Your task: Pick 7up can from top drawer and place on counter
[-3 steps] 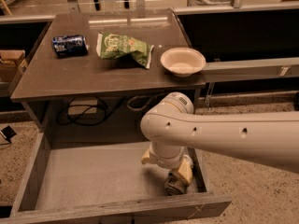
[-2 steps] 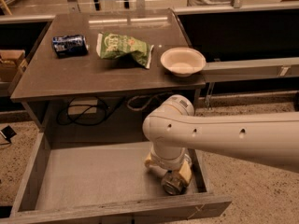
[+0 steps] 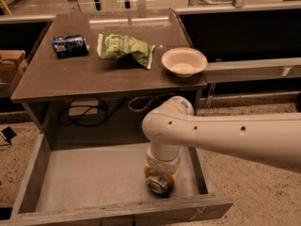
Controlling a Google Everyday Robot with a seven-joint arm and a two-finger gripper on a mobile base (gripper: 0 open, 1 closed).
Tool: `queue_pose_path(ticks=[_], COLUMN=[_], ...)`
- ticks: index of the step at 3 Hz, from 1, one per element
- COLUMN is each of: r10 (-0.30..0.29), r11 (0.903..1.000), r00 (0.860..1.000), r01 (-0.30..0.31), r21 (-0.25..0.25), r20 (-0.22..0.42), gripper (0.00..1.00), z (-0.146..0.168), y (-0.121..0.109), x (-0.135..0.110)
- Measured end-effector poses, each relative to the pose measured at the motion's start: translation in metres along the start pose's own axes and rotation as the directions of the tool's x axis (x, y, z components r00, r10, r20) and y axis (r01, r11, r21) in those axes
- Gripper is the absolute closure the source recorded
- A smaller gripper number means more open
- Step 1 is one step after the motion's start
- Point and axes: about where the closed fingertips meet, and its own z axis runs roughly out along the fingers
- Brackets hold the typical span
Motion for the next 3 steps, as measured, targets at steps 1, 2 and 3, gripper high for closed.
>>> queue_pose_path(ticks=[1, 2, 3], r10=[-0.088, -0.262, -0.397], r11=[0.9915, 0.9479, 0.8911], r00=[0.991, 0.949, 0.905], r01=[0.077, 0.219, 0.340], r21=[0.105, 0.232, 0.301], r20=[0.102, 0.173, 0.153], gripper=[0.99, 1.00, 1.00], z=[-0.031, -0.092, -0.142], y=[-0.025, -0.071, -0.124], x=[-0.020, -0.050, -0.069])
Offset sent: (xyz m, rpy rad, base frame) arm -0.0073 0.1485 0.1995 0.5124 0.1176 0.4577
